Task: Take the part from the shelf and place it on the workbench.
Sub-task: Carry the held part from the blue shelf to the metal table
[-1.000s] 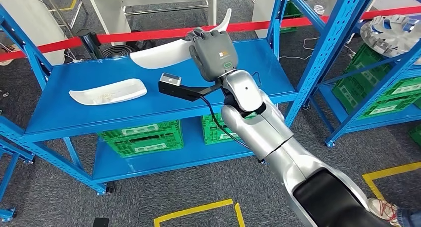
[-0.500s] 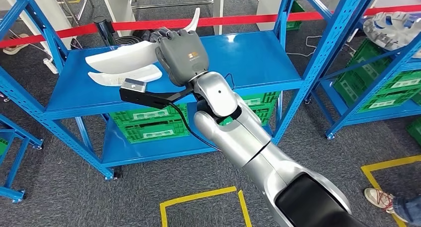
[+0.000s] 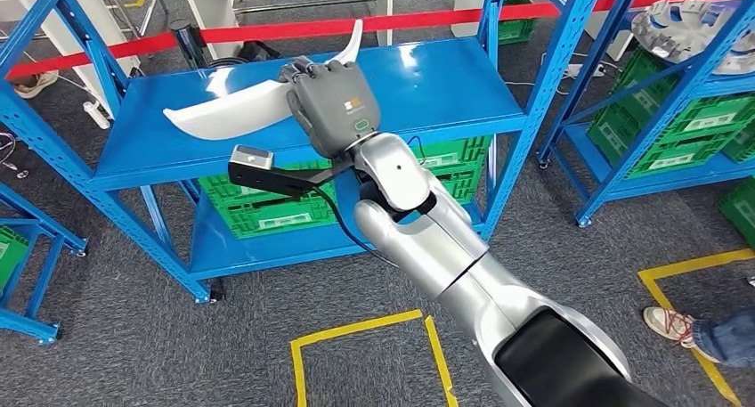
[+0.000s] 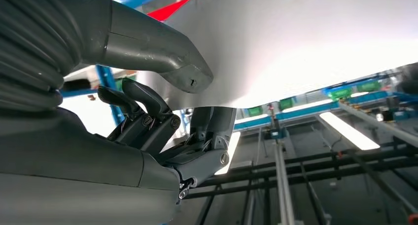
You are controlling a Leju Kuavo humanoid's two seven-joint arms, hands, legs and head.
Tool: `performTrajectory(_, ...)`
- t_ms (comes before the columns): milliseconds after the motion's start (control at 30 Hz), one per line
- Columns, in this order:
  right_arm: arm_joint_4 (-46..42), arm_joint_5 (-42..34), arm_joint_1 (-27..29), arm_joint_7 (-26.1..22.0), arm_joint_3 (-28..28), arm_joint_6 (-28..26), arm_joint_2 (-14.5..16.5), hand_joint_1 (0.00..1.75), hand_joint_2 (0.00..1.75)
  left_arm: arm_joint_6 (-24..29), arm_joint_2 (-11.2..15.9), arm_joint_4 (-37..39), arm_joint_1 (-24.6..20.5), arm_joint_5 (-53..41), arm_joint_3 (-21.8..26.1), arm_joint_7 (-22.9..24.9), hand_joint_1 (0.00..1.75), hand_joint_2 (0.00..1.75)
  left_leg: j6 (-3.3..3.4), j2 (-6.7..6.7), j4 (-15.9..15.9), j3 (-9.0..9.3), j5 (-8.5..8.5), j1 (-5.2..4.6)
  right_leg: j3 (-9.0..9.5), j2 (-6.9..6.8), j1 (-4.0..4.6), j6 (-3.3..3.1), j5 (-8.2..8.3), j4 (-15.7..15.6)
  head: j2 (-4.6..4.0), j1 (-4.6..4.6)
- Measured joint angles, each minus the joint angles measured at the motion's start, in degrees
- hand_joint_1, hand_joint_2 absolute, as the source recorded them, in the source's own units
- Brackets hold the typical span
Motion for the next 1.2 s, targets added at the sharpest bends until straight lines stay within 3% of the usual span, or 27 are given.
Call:
performTrajectory(67,0.0,0.2,-0.1,0.3,0.2,0.8,1.2,1.75,1.75,0.5,0.1,-0.2,-0.1,1.0,0.1,0.3,0.0,1.75,1.02,-0.1,-3.4,1.9,-1.65,-0.3,-0.79,0.02,0.16,0.59,0.74,0.5,0.0,-0.09)
performTrajectory(133,0.0,0.0,-0.1,0.4,0.4,1.6,2.0,1.75,1.75,1.2,0.0,-0.3,0.0,2.2,0.5,0.3,0.0,1.75,2.59,-0.01,-3.5,1.23,-1.18,-0.31,-1.09,0.03,0.08,1.2,1.15,0.6,0.0,0.04)
performTrajectory(167,0.0,-0.1,-0.1,0.4,0.5,1.9,2.1,1.75,1.75,1.6,-0.2,-0.3,0.0,2.8,0.8,0.1,0.0,1.75,3.27,0.05,-3.5,0.81,-0.7,-0.31,-1.46,0.09,-0.01,1.56,0.16,1.3,0.0,0.14)
performTrajectory(200,0.0,-0.2,-0.2,0.4,0.5,2.1,2.2,1.75,1.75,2.1,-0.3,-0.3,0.0,3.6,1.2,-0.2,0.0,1.75,3.86,0.12,-3.5,0.17,-0.1,-0.28,-2.13,0.16,-0.1,1.88,-1.89,3.1,0.0,0.27)
performTrajectory(267,0.0,-0.2,-0.5,0.1,0.6,2.3,2.2,1.75,1.75,3.2,-0.7,-0.4,-0.1,5.8,2.3,-1.6,0.0,1.75,4.5,0.17,-3.5,-1.41,1.16,-0.37,-3.98,0.28,-0.11,2.25,-7.72,9.4,0.0,0.63)
performTrajectory(300,0.0,-0.2,-0.8,-0.1,0.6,2.3,2.3,1.75,1.75,3.6,-0.9,-0.4,-0.2,7.1,3.0,-2.5,0.0,1.75,4.6,0.17,-3.4,-2.28,1.83,-0.48,-4.73,0.3,-0.09,2.25,-9.82,13.1,0.0,0.73)
performTrajectory(333,0.0,-0.3,-1.0,-0.4,0.6,2.2,2.3,1.75,1.75,3.9,-1.0,-0.4,-0.3,8.2,3.8,-3.4,0.0,1.75,4.65,0.18,-3.4,-3.16,2.48,-0.6,-4.86,0.32,-0.04,2.14,-10.52,15.7,0.0,0.78)
performTrajectory(367,0.1,-0.5,-1.1,-0.7,0.6,2.0,2.2,1.75,1.75,4.0,-1.1,-0.4,-0.4,9.0,4.5,-4.4,0.0,1.75,4.66,0.19,-3.4,-4.0,3.13,-0.74,-4.17,0.35,0.06,1.89,-9.96,16.8,0.0,0.83)
performTrajectory(400,0.2,-0.6,-1.2,-1.0,0.6,1.7,2.2,1.75,1.75,3.9,-1.2,-0.4,-0.4,9.4,5.1,-5.4,0.0,1.75,4.65,0.2,-3.3,-4.79,3.75,-0.89,-2.47,0.38,0.22,1.5,-8.52,15.9,0.0,0.86)
performTrajectory(433,0.3,-0.8,-1.3,-1.4,0.5,1.1,2.2,1.75,1.75,3.7,-1.3,-0.4,-0.5,9.5,5.6,-6.5,0.0,1.75,4.63,0.21,-3.3,-5.46,4.35,-1.03,0.2,0.43,0.46,0.92,-7.06,13.1,0.0,0.89)
performTrajectory(500,0.5,-0.9,-1.6,-2.1,0.2,-0.3,1.9,1.75,1.75,3.1,-1.6,-0.4,-0.7,9.8,6.1,-8.6,0.0,1.75,4.38,0.18,-3.3,-6.3,5.39,-1.12,6.28,0.41,1.04,-0.44,-7.08,4.8,0.0,0.85)
performTrajectory(567,0.6,-1.0,-1.8,-2.6,-0.1,-1.6,1.4,1.75,1.75,2.6,-1.9,-0.5,-0.8,10.2,6.7,-9.8,0.0,1.75,3.7,0.23,-3.6,-6.41,6.38,-0.82,9.12,0.4,1.56,-1.1,-8.27,-0.2,0.0,0.87)
performTrajectory(633,0.9,-1.0,-1.9,-2.6,-0.2,-2.2,0.7,1.75,1.75,2.4,-2.0,-0.5,-0.9,10.3,7.1,-10.3,0.0,1.75,2.93,0.31,-4.1,-6.38,7.21,-0.57,8.99,0.39,1.61,-1.23,-7.27,-1.4,0.0,1.05)
performTrajectory(667,1.1,-1.1,-1.9,-2.5,-0.2,-2.4,0.5,1.75,1.75,2.1,-2.0,-0.5,-0.9,10.3,7.2,-10.4,0.0,1.75,2.63,0.29,-4.0,-6.66,6.76,-0.53,8.83,0.36,1.47,-1.4,-6.57,-1.8,0.0,1.1)
performTrajectory(733,1.4,-1.1,-1.9,-1.9,-0.4,-3.0,0.0,1.75,1.75,1.5,-2.2,-0.4,-1.1,10.0,7.3,-10.5,0.0,1.75,2.12,0.22,-0.8,-7.82,2.68,-0.49,7.94,0.27,1.08,-1.72,-4.88,-2.5,0.0,0.79)
performTrajectory(800,1.8,-1.2,-1.9,-1.2,-0.8,-3.8,-1.0,1.75,1.75,1.0,-2.3,-0.3,-1.8,9.6,7.3,-10.3,0.0,1.75,1.51,0.2,6.0,-9.34,-2.55,-0.45,6.29,0.17,1.03,-1.79,-3.47,-2.5,0.0,0.39)
performTrajectory(833,2.1,-1.2,-1.9,-0.9,-1.2,-4.1,-1.5,1.75,1.75,0.9,-2.4,-0.3,-2.1,9.3,7.3,-10.2,0.0,1.75,1.24,0.21,9.0,-9.72,-3.59,-0.42,5.37,0.08,1.01,-1.69,-2.83,-2.3,0.0,0.28)
performTrajectory(900,2.6,-1.3,-1.9,-0.4,-1.9,-4.4,-2.6,1.75,1.75,0.7,-2.7,-0.3,-2.7,8.9,7.3,-9.8,0.0,1.75,0.86,0.21,10.8,-8.36,-1.86,-0.29,3.37,-0.05,0.85,-1.36,-1.68,-1.8,0.0,0.22)
performTrajectory(933,2.9,-1.3,-2.0,-0.3,-2.2,-4.5,-3.1,1.75,1.75,0.6,-2.9,-0.3,-3.0,8.5,7.3,-9.6,0.0,1.75,0.69,0.22,8.8,-6.29,-0.24,-0.17,2.35,-0.06,0.71,-1.09,-1.2,-1.3,0.0,0.2)
performTrajectory(967,3.0,-1.3,-2.2,-0.2,-2.6,-4.6,-3.5,1.75,1.75,0.6,-3.1,-0.3,-3.4,8.1,7.3,-9.4,0.0,1.75,0.51,0.21,5.5,-3.61,0.26,-0.08,1.37,-0.04,0.61,-0.77,-0.8,-0.8,0.0,0.14)
performTrajectory(1033,3.4,-1.4,-2.8,-0.2,-3.4,-4.9,-4.4,1.75,1.75,0.6,-3.4,-0.3,-4.2,7.4,7.2,-9.2,0.0,1.75,1.01,0.09,-1.1,0.88,-1.02,-0.25,-0.06,-0.01,0.62,-0.09,-0.23,0.2,0.0,0.08)
performTrajectory(1067,3.6,-1.4,-3.1,-0.3,-3.7,-5.3,-4.8,1.75,1.75,0.4,-3.5,-0.3,-4.5,7.1,7.1,-9.4,0.0,1.75,1.65,0.06,-2.8,1.72,-2.05,-0.43,-0.4,-0.01,0.7,0.23,0.04,0.4,0.0,0.08)
performTrajectory(1133,4.2,-1.4,-3.4,-0.4,-4.2,-6.2,-5.6,1.75,1.75,0.2,-3.8,-0.3,-4.8,6.7,6.8,-9.9,0.0,1.75,3.3,0.14,-3.5,1.42,-2.03,-0.56,-0.62,-0.02,0.72,0.92,0.63,0.4,0.0,0.21)
performTrajectory(1200,4.7,-1.4,-3.4,-0.4,-4.4,-6.8,-6.5,1.75,1.75,0.1,-4.1,-0.3,-5.0,6.7,6.5,-10.0,0.0,1.75,4.48,0.27,-3.6,0.85,-1.15,-0.47,-1.5,0.16,0.52,1.72,-0.71,2.0,0.0,0.44)
